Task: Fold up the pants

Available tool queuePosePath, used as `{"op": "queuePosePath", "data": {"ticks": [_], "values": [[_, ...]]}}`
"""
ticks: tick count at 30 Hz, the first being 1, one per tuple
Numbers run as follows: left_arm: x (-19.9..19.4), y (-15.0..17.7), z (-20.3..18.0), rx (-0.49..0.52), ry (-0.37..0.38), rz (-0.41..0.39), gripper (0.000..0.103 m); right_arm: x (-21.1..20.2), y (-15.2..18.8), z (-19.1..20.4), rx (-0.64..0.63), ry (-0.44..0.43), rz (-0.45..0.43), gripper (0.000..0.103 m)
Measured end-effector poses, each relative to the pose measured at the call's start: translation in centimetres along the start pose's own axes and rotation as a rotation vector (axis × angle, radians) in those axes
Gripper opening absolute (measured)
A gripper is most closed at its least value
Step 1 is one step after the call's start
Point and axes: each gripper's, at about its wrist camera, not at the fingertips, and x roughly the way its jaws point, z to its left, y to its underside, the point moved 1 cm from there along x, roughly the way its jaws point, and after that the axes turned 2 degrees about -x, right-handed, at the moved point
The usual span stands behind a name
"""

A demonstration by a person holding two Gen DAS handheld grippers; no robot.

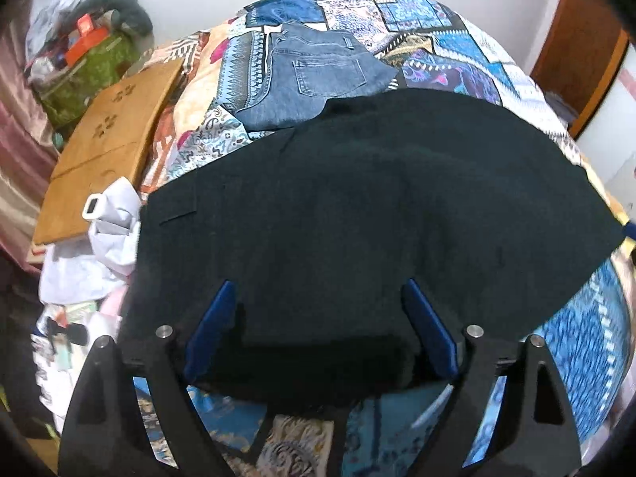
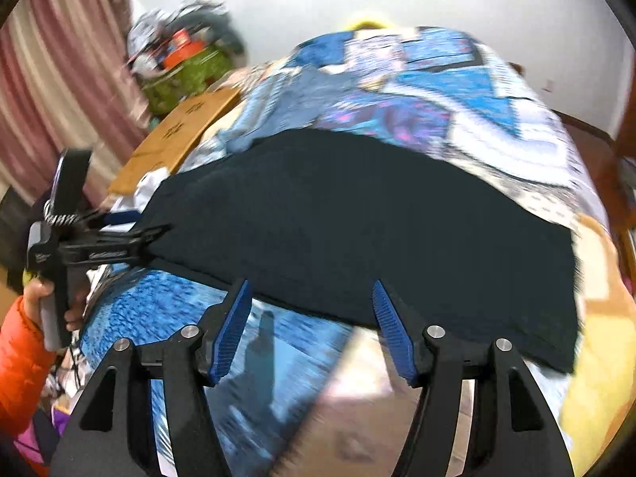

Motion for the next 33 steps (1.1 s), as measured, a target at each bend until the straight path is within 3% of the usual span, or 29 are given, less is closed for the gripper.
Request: {"op": "queuePosePath", "data": {"ticks": [5, 6, 11, 20, 24, 28, 31, 33], "values": [[-2.1, -0.3, -0.1, 0.022, -0.042, -0.028, 0.087, -3.4, 2.1, -5.2, 0.164, 0.071, -0.059, 0.068], [-2.5, -0.7, -0.1, 0.007, -0.042, -0.035, 0.087, -4.0, 2.4, -6.1, 0.199, 0.081, -0.071, 0.072], [-3.0, -2.9, -0.9, -0.046, -0.006, -0.056, 0.089, -5.4, 4.8, -11.0, 0.413, 0.134, -0.129, 0.073], [0.2, -5.6, -6.8, 0.032, 0.027, -0.016, 0.089, -3.0, 8.0, -16.2, 0.774, -0.016, -0.133, 0.073], [0.7, -6.3, -8.8, 0.065, 0.046, -0.023, 0.089, -1.4, 8.8, -17.0, 0.852, -0.089, -0.101, 0.073], [1.7, -6.9, -11.1, 0.118, 0.059, -0.014, 0.089, -0.7, 8.8, -17.4, 0.875, -0.092, -0.12, 0.073], [2.3, -7.0, -12.4, 0.153, 0.051, -0.015, 0.09, -0.5, 8.7, -18.3, 0.905, -0.077, -0.135, 0.064], [2.4, -7.1, -12.9, 0.166, 0.048, -0.024, 0.09, -0.6, 8.7, -18.8, 0.903, -0.063, -0.14, 0.05]]}}
